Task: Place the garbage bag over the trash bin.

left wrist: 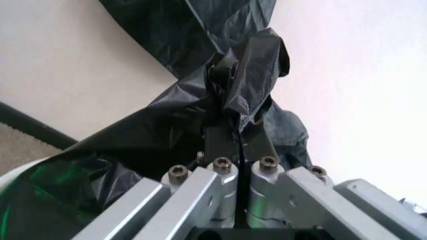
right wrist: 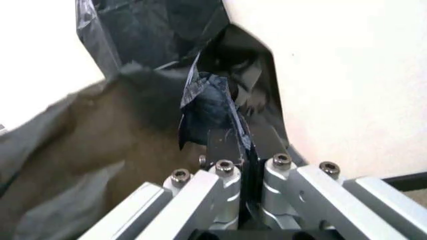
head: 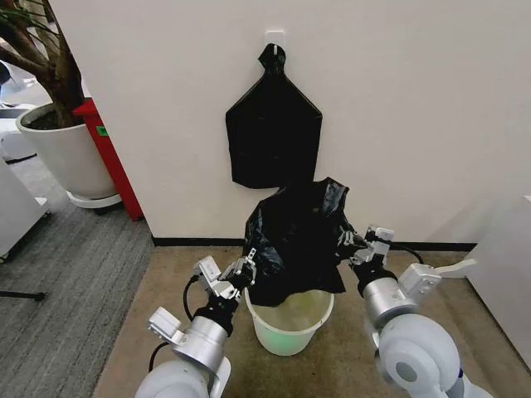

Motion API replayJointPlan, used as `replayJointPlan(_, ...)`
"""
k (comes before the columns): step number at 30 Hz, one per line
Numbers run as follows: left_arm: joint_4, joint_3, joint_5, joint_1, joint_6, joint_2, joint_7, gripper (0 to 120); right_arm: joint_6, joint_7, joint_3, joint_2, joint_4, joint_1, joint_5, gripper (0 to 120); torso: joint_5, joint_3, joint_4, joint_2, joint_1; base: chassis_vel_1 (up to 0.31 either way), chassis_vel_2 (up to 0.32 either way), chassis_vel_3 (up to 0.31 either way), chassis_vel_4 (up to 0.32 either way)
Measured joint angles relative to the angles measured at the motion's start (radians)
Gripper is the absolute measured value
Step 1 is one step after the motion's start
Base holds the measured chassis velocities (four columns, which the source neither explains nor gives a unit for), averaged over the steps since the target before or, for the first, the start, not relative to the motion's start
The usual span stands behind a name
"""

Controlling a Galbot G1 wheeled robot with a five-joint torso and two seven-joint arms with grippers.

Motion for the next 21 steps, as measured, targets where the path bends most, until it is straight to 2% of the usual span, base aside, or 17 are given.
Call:
replayJointPlan(9,0.002,0.005,0.048,0.044,0.016,-0.008,-0.009,0,0.007,0.009,0.010,-0.004,-0.040,-0.003,-0.037,0,0.0003,0.000,0.0001,0.000,0.000,0.000,0.000,0.000,0.000)
replayJointPlan(11,0.038,0.006,0.059,0.021,0.016,-0.008,-0.003,0,0.019,0.003,0.006,0.003,-0.060,-0.012,-0.063,0,0.0002,0.000,0.0000,0.000,0.000,0.000,0.000,0.000,0.000)
replayJointPlan(14,0.137,0.017,0.100,-0.036,0.012,-0.005,0.014,0,0.037,-0.010,0.000,0.012,-0.094,-0.027,-0.102,0,-0.0001,0.000,-0.0001,0.000,0.000,0.000,0.000,0.000,0.000)
replayJointPlan(19,0.178,0.023,0.106,-0.050,0.010,0.007,0.015,0,0.041,0.001,-0.002,-0.001,-0.109,-0.042,-0.087,0,0.0001,0.000,0.0000,0.000,0.000,0.000,0.000,0.000,0.000)
replayJointPlan(21,0.186,0.023,0.107,-0.041,0.016,0.019,0.006,0,0.038,0.022,-0.001,-0.040,-0.109,-0.067,-0.044,0,0.0001,0.000,0.0000,0.000,0.000,0.000,0.000,0.000,0.000)
